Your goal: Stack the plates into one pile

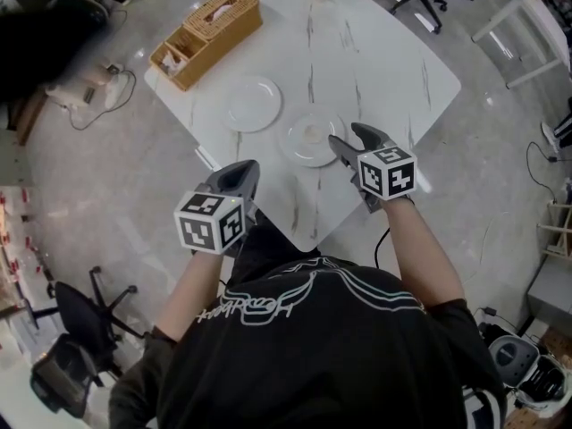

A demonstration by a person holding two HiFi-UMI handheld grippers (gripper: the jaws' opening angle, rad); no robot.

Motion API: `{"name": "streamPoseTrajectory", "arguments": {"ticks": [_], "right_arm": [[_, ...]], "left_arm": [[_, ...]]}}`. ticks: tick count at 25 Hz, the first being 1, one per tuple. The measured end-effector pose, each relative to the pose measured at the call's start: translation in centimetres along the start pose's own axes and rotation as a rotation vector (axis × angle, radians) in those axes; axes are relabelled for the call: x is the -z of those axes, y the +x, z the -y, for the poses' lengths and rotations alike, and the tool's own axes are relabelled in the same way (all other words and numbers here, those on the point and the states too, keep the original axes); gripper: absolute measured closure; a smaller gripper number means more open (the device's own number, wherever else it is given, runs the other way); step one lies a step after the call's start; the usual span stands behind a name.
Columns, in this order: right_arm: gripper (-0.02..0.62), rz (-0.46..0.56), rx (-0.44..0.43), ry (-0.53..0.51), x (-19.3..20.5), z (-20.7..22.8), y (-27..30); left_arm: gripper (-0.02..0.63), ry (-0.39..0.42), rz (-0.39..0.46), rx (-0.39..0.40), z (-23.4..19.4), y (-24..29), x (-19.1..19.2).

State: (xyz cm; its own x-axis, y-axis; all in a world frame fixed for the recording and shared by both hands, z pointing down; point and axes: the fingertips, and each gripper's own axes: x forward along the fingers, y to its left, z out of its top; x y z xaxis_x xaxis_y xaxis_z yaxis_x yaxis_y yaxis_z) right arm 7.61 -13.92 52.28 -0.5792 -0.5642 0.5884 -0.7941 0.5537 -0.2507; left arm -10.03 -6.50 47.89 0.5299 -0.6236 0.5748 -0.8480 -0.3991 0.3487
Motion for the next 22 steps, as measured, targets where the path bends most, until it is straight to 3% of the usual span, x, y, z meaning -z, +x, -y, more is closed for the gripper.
{"name": "streamPoseTrajectory", "arguments": {"ticks": [11,15,22], "right_arm": [[0.328,0.025,-0.092,-0.298,-4.4,-6.2,-1.9],[0.328,0.035,-0.131,-0.322,-6.8,-8.5,-1.3],[0.328,-0.006,-0.127,-0.297,-9.3,-9.8,1.6]], "left_arm": [[0.581,0.067,0.033,-0.029,0.4,-2.3,-1.6],[0.581,0.100,0.031,-0.038,-1.0,-3.3,-3.0],[0.581,0.145,-0.029,-0.049,-5.9,-1.7,-4.6]]}}
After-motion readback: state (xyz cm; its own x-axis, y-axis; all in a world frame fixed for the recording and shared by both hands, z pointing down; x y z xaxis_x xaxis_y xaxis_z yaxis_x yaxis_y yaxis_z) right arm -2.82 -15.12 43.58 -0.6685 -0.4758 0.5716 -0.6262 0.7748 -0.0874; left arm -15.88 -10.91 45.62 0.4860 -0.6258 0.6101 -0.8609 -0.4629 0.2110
